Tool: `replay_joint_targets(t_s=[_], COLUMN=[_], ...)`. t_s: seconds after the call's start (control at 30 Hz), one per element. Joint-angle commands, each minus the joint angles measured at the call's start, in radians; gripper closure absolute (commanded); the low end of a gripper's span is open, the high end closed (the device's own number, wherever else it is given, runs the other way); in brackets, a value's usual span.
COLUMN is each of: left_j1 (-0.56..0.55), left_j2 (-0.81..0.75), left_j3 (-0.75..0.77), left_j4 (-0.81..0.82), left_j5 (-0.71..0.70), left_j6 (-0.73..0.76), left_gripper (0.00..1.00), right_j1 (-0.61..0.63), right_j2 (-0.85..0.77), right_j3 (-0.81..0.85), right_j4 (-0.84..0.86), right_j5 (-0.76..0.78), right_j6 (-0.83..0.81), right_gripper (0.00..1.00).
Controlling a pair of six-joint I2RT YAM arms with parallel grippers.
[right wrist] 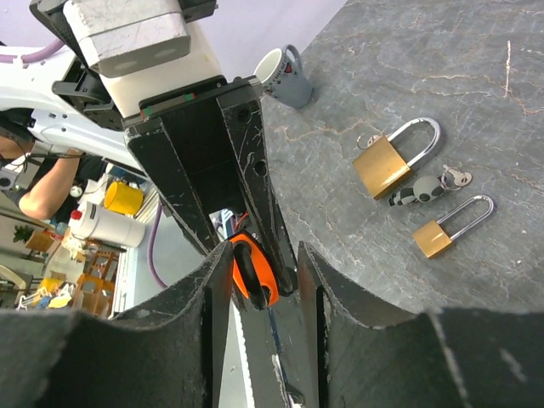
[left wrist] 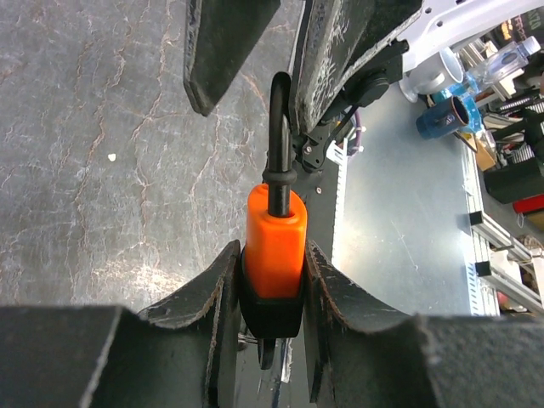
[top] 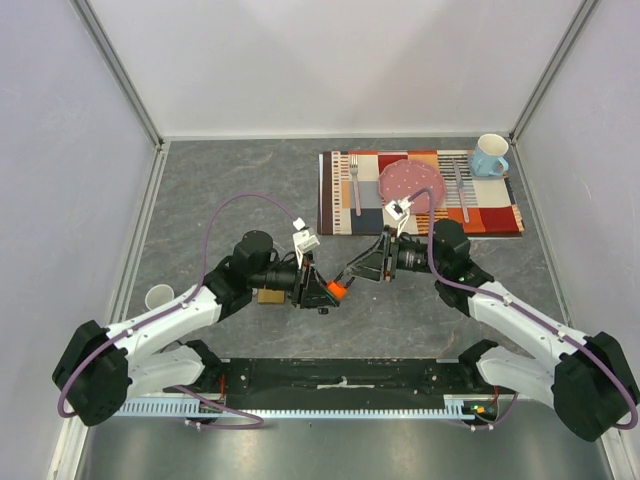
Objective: Lock with the key
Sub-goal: Lock the lock.
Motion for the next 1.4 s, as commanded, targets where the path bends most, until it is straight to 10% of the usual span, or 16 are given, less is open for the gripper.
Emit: replay_joint_targets(t_s=[0.0, 0.2, 0.5, 1.37], left_j1=[0.007, 0.007, 0.005, 0.005], left_j2=[-0.007, -0.011, 0.003, 0.016], left_j3=[0.05, 0.045, 0.031, 0.013], left_j4=[0.09, 0.124, 0.196, 0.414], left_j5=[0.055, 0.066, 0.104, 0.226], left_j6=[-0.04, -0.068, -0.111, -0.229], left_gripper=[0.98, 0.98, 0.98, 0.98], right_j1=[0.012, 0.033, 0.047, 0.105], right_j2=[-0.013, -0.02, -0.037, -0.003], right_j3=[0.002, -0.001, -0.024, -0.064], right_j4=[0.049, 0.049, 0.073, 0.188], right_j5=[-0.035, -0.035, -0.013, -0.018], right_j6=[-0.038, -0.05, -0.065, -0.058], right_gripper=[0.59, 0.64, 0.98, 1.0])
